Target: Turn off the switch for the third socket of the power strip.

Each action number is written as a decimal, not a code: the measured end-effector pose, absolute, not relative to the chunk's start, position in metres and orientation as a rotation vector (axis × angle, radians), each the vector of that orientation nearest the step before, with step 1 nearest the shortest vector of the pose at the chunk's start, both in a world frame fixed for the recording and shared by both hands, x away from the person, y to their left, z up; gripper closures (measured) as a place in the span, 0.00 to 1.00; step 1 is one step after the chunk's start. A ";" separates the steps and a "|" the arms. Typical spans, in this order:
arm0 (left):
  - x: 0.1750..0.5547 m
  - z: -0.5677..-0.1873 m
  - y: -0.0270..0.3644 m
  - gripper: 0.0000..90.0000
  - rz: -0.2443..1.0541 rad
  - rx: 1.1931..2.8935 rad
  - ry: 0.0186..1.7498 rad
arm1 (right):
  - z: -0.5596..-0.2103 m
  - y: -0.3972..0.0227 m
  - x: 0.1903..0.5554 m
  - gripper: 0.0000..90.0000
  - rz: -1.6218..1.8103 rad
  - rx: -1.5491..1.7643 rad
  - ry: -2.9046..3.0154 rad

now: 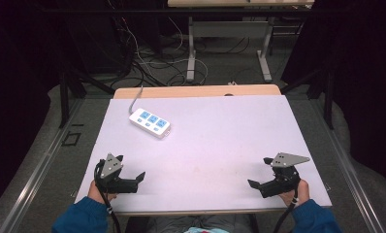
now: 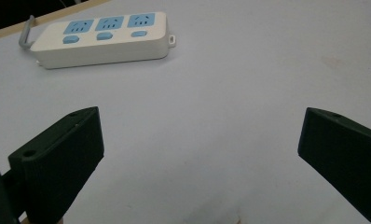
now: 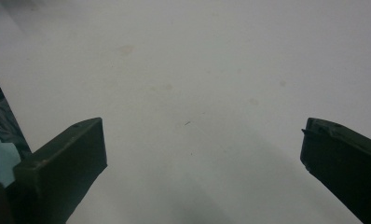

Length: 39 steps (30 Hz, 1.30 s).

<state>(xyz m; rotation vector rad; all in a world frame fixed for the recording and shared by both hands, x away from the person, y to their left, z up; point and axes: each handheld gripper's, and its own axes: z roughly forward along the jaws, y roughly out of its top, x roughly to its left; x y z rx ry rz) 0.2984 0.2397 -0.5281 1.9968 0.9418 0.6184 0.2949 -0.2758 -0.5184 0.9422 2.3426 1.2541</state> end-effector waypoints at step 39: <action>0.312 -0.518 0.232 0.00 0.652 2.031 0.997 | -0.521 -0.273 0.301 0.00 1.255 0.980 2.347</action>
